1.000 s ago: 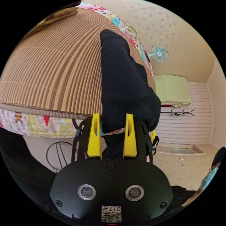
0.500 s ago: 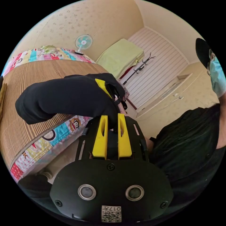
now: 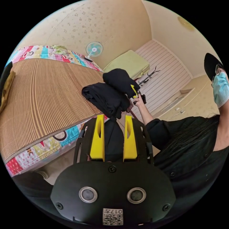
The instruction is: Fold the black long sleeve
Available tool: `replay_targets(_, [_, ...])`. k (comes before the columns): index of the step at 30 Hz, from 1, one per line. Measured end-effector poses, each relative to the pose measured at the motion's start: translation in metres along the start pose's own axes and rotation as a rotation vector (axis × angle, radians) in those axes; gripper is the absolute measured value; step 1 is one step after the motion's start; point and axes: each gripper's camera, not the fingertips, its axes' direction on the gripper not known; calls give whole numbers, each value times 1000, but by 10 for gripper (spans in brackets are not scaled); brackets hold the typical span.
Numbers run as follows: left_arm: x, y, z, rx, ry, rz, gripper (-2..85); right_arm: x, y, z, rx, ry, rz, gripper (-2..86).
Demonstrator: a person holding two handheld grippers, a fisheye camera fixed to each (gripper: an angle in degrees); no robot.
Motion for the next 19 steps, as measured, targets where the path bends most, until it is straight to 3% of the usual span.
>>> replay_targets(1, [-9,1,-4,8,-37,-35,123,18,16,-11,-14,178,81,149])
replay_targets(5, [-40,8,-17,15,-181,-163,115,7,91,-23,17,369,31,105])
replay_targets(10, [-81,15,-51,104,-399,-349,94,-102,191,64,81,708,-282,23])
replay_targets(14, [-89,-4,-88,162,-649,-383,92,-165,222,183,-203,532,-555,9])
replay_targets(19, [-107,-22,-218,465,-962,-481,118,-224,253,324,-561,354,-649,5])
